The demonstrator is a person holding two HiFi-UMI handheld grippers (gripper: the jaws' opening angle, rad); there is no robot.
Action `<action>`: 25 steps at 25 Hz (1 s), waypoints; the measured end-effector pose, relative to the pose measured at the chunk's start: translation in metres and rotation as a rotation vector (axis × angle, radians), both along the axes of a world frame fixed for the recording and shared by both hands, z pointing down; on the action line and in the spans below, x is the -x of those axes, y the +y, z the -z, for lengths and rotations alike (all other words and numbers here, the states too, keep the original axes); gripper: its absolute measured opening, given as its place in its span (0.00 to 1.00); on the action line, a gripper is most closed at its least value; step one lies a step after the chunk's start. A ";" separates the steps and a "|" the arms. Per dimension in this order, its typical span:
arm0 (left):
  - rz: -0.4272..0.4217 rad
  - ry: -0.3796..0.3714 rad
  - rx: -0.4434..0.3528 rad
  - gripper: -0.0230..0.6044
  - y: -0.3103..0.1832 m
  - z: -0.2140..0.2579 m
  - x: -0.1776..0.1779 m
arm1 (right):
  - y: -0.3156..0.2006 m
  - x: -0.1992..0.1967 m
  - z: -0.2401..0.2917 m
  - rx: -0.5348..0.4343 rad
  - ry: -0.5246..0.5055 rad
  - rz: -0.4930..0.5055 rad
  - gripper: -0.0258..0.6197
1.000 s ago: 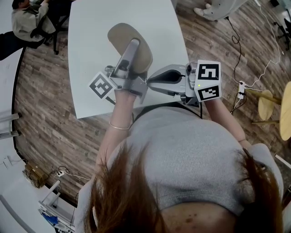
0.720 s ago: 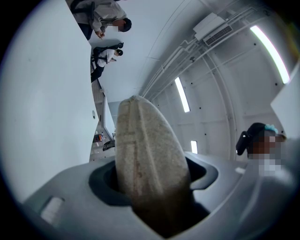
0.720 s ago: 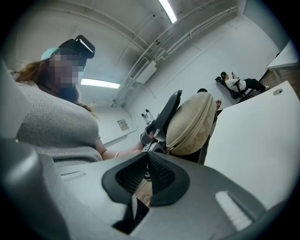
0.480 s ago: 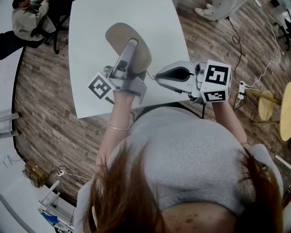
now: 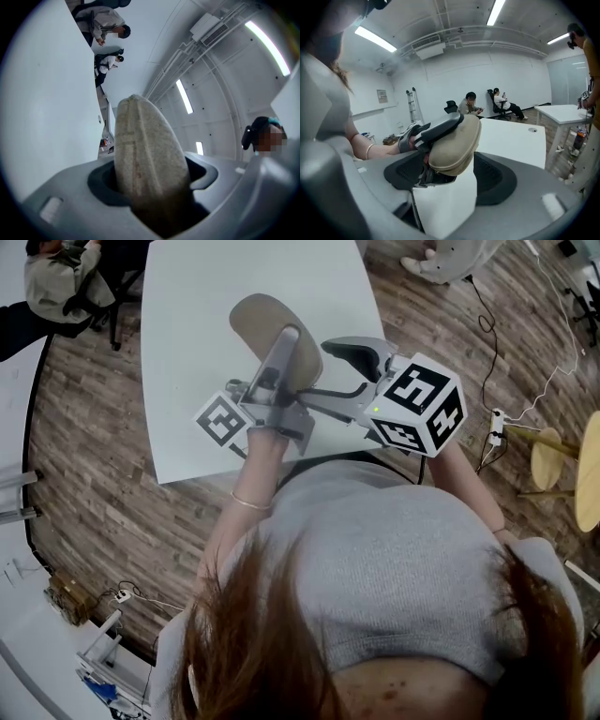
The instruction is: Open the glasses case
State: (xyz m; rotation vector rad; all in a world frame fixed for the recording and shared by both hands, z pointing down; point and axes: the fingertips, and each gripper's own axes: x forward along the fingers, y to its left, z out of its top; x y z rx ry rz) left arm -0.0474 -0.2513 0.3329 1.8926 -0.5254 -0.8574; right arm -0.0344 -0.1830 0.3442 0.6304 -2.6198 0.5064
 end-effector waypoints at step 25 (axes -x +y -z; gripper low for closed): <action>0.011 -0.413 0.072 0.64 -0.010 -0.066 0.003 | -0.019 0.010 -0.082 0.103 0.132 -0.053 0.58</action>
